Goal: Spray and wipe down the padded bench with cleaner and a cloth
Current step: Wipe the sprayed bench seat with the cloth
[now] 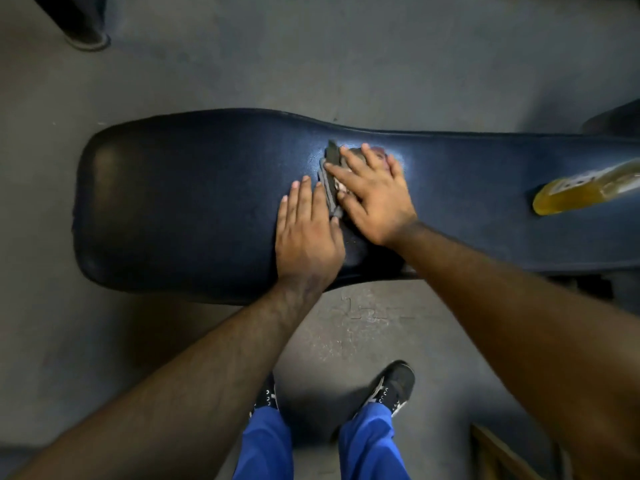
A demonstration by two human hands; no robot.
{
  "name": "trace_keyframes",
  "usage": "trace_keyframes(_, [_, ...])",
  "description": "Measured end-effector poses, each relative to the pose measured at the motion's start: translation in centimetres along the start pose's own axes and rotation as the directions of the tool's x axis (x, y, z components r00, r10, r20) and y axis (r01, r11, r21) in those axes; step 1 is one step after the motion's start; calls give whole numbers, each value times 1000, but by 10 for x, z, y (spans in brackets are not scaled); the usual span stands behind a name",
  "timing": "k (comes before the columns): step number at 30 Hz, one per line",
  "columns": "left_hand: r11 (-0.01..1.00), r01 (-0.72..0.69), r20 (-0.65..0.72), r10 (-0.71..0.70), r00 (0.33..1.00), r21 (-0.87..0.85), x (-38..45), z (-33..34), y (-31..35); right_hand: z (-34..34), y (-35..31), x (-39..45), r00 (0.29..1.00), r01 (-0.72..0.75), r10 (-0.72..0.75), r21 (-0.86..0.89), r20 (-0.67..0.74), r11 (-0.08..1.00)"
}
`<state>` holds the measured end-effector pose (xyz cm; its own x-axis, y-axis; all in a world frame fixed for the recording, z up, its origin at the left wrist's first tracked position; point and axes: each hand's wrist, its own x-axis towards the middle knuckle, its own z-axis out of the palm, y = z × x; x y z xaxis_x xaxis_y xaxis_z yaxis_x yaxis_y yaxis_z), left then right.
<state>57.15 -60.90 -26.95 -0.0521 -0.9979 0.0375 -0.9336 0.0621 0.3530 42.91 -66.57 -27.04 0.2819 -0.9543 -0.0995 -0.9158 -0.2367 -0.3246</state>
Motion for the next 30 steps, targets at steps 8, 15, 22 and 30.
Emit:
trace_keyframes(8, [984,11,54,-21,998,178,3,13,8,-11,25,-12,994,90,-90,-7,55,996])
trace_keyframes(15, [984,20,48,-29,998,179,3,9,16,-10,38,-57,995,-99,99,-41,4,994])
trace_keyframes(22, [997,-74,-5,74,997,-11,3,21,52,0,47,-105,894,-429,427,16,-135,903])
trace_keyframes(30, [993,-78,11,78,997,90,10,42,66,-18,88,-84,932,-347,352,68,-89,935])
